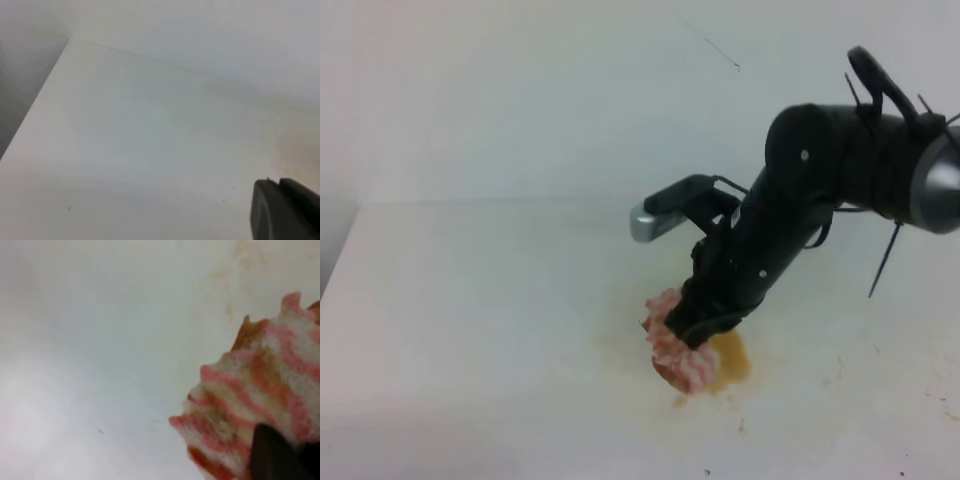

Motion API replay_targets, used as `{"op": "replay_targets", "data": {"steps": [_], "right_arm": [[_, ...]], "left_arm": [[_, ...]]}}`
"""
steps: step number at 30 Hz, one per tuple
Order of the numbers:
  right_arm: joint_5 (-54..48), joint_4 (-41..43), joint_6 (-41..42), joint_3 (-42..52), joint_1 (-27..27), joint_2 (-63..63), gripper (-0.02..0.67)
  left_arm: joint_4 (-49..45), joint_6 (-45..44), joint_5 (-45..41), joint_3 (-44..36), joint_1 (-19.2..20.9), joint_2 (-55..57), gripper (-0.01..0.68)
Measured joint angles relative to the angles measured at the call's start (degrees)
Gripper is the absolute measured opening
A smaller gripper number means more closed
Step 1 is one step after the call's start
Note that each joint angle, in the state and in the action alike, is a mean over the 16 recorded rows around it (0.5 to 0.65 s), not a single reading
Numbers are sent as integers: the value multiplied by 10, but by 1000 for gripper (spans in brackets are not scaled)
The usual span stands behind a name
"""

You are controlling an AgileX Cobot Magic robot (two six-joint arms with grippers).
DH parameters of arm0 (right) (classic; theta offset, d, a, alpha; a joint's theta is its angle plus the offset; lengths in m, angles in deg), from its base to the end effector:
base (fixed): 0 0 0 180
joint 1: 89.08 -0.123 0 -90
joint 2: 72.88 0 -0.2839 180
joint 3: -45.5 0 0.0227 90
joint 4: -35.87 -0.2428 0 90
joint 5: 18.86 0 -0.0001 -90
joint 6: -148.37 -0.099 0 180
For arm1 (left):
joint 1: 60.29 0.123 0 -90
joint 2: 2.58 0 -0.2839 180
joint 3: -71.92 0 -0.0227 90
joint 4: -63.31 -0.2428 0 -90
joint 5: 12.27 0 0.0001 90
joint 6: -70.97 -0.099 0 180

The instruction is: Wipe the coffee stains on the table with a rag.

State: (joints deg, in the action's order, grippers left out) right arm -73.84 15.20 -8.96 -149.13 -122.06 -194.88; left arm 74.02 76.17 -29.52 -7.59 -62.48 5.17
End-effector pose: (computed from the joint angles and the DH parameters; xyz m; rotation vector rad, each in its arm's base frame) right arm 0.3371 0.2529 0.2236 -1.1112 2.5967 0.5036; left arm 0.0557 -0.0076 0.1712 -0.1718 1.8188 -0.2675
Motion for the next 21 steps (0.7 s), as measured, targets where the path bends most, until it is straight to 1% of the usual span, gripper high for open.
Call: {"op": "replay_targets", "data": {"steps": [5, 9, 14, 21], "right_arm": [[69, 0, 17, 76, 0, 14, 20], [109, 6, 29, 114, 0, 12, 20], [136, 28, 36, 131, 0, -2, 20], [153, 86, 8, 132, 10, -27, 20]], "left_arm": [[0, 0, 0, 3, 0, 0, 0], [0, 0, 0, 6, 0, 0, 0], [0, 0, 0, 9, 0, -1, 0], [0, 0, 0, 12, 0, 0, 0]]}}
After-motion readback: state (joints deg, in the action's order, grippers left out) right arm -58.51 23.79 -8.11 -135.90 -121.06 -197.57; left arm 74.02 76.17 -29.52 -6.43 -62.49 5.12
